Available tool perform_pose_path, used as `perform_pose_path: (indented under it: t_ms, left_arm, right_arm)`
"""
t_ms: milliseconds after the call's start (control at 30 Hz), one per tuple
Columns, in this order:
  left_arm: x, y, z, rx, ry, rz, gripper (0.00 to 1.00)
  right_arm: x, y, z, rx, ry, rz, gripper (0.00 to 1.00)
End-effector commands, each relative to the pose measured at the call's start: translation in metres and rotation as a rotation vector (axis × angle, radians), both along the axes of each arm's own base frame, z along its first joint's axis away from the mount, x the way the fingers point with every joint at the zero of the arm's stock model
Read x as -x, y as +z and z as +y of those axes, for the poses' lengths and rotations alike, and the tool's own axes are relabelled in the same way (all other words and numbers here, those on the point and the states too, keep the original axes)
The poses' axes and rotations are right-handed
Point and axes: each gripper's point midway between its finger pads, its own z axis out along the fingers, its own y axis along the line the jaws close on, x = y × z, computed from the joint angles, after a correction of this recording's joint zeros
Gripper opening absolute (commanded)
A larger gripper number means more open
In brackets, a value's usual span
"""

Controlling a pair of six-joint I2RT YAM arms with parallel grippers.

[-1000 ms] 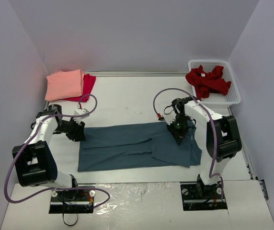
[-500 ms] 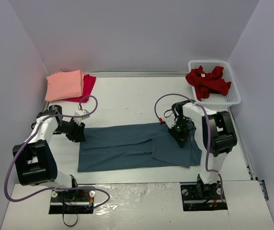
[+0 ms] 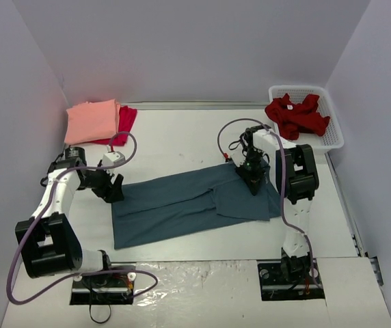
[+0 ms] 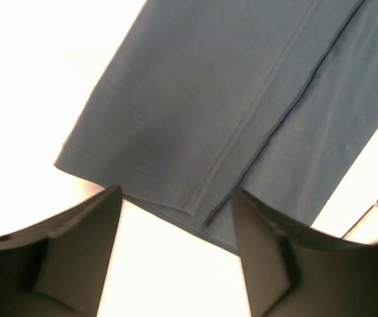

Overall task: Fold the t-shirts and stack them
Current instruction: Rotate the tshirt 90 degrees

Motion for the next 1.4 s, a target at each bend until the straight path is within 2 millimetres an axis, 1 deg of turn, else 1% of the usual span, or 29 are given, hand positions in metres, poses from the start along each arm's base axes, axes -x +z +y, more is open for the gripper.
perform_pose_path:
  t_ms: [0, 33, 67, 100, 133, 167, 200, 233, 300, 333, 400, 433, 467, 500, 533, 567, 600, 667, 700, 733, 767, 833, 900, 967, 1033, 1067, 1200, 1333, 1367]
  left_arm:
    - [-0.016, 0.030, 0.003, 0.002, 0.047, -0.106, 0.67]
    - [-0.018, 0.035, 0.004, -0.001, 0.053, -0.122, 0.79]
    - [-0.019, 0.037, 0.004, -0.003, 0.058, -0.126, 0.89]
    - [-0.020, 0.039, 0.005, -0.003, 0.063, -0.128, 0.94]
    - [-0.021, 0.041, 0.005, -0.003, 0.067, -0.133, 0.97]
    - [-0.021, 0.043, 0.005, -0.001, 0.072, -0.128, 0.94]
    - [-0.022, 0.043, 0.005, -0.002, 0.075, -0.126, 0.94]
    - [-0.024, 0.046, 0.006, -0.005, 0.079, -0.134, 0.94]
    - [-0.024, 0.047, 0.006, -0.004, 0.084, -0.133, 0.94]
    - [-0.024, 0.048, 0.006, -0.005, 0.089, -0.139, 0.94]
    - [-0.028, 0.049, 0.009, -0.015, 0.111, -0.153, 0.94]
    - [-0.030, 0.049, 0.010, -0.021, 0.119, -0.162, 0.94]
    - [-0.033, 0.049, 0.012, -0.022, 0.137, -0.167, 0.94]
    - [-0.034, 0.049, 0.013, -0.023, 0.141, -0.165, 0.94]
    - [-0.036, 0.046, 0.015, -0.024, 0.168, -0.140, 0.94]
    - [-0.038, 0.044, 0.017, -0.033, 0.191, -0.119, 0.94]
    - [-0.043, 0.042, 0.021, -0.036, 0.208, -0.096, 0.94]
    - [-0.050, 0.037, 0.027, -0.046, 0.268, -0.065, 0.94]
    - [-0.052, 0.032, 0.030, -0.056, 0.280, -0.046, 0.94]
    - [-0.055, 0.031, 0.030, -0.052, 0.291, -0.045, 0.94]
    - [-0.057, 0.031, 0.032, -0.053, 0.306, -0.045, 0.94]
    - [-0.060, 0.032, 0.035, -0.069, 0.326, -0.060, 0.94]
    - [-0.062, 0.035, 0.040, -0.094, 0.346, -0.092, 0.94]
    - [-0.065, 0.043, 0.046, -0.122, 0.351, -0.156, 0.94]
    - [-0.063, 0.046, 0.045, -0.130, 0.339, -0.188, 0.94]
    - [-0.063, 0.051, 0.047, -0.138, 0.347, -0.215, 0.94]
    - [-0.065, 0.047, 0.065, -0.213, 0.435, -0.233, 0.94]
    - [-0.065, 0.037, 0.071, -0.240, 0.446, -0.199, 0.94]
    - [-0.065, 0.034, 0.073, -0.250, 0.454, -0.187, 0.94]
  right_arm:
    - [-0.057, -0.019, 0.007, -0.014, 0.007, -0.135, 0.00]
    - [-0.062, -0.026, 0.008, -0.015, 0.007, -0.125, 0.00]
    - [-0.069, -0.026, 0.010, -0.016, 0.007, -0.132, 0.00]
    - [-0.087, -0.021, 0.014, -0.026, 0.005, -0.180, 0.00]
    - [-0.093, -0.028, 0.016, -0.024, 0.001, -0.174, 0.00]
    - [-0.098, -0.028, 0.018, -0.033, -0.007, -0.177, 0.00]
    - [-0.105, -0.028, 0.022, -0.041, -0.008, -0.184, 0.00]
    - [-0.119, -0.028, 0.026, -0.054, -0.014, -0.210, 0.00]
    - [-0.128, -0.028, 0.034, -0.082, -0.024, -0.220, 0.00]
    - [-0.141, -0.027, 0.038, -0.095, -0.031, -0.248, 0.00]
    - [-0.153, -0.026, 0.044, -0.108, -0.041, -0.272, 0.00]
    - [-0.158, -0.030, 0.046, -0.108, -0.045, -0.277, 0.00]
    - [-0.173, -0.021, 0.050, -0.120, -0.049, -0.325, 0.00]
    - [-0.180, -0.020, 0.052, -0.121, -0.062, -0.343, 0.00]
    - [-0.185, -0.025, 0.053, -0.120, -0.069, -0.348, 0.00]
    - [-0.200, -0.014, 0.058, -0.137, -0.071, -0.400, 0.00]
    - [-0.205, -0.016, 0.061, -0.146, -0.087, -0.411, 0.00]
    - [-0.222, -0.007, 0.070, -0.173, -0.090, -0.474, 0.00]
    - [-0.227, -0.006, 0.072, -0.169, -0.094, -0.491, 0.00]
    - [-0.234, -0.004, 0.075, -0.171, -0.093, -0.524, 0.00]
    - [-0.237, -0.001, 0.082, -0.171, -0.078, -0.546, 0.00]
    - [-0.246, 0.001, 0.086, -0.156, -0.065, -0.592, 0.00]
    - [-0.251, 0.003, 0.096, -0.152, -0.049, -0.626, 0.00]
    - [-0.261, 0.008, 0.105, -0.148, -0.033, -0.683, 0.00]
    - [-0.264, 0.010, 0.112, -0.149, -0.022, -0.708, 0.00]
    - [-0.267, 0.012, 0.115, -0.150, -0.019, -0.722, 0.00]
    - [-0.277, 0.019, 0.129, -0.161, -0.004, -0.783, 0.00]
    - [-0.284, 0.026, 0.137, -0.154, 0.020, -0.830, 0.00]
    - [-0.285, 0.030, 0.137, -0.146, 0.020, -0.843, 0.00]
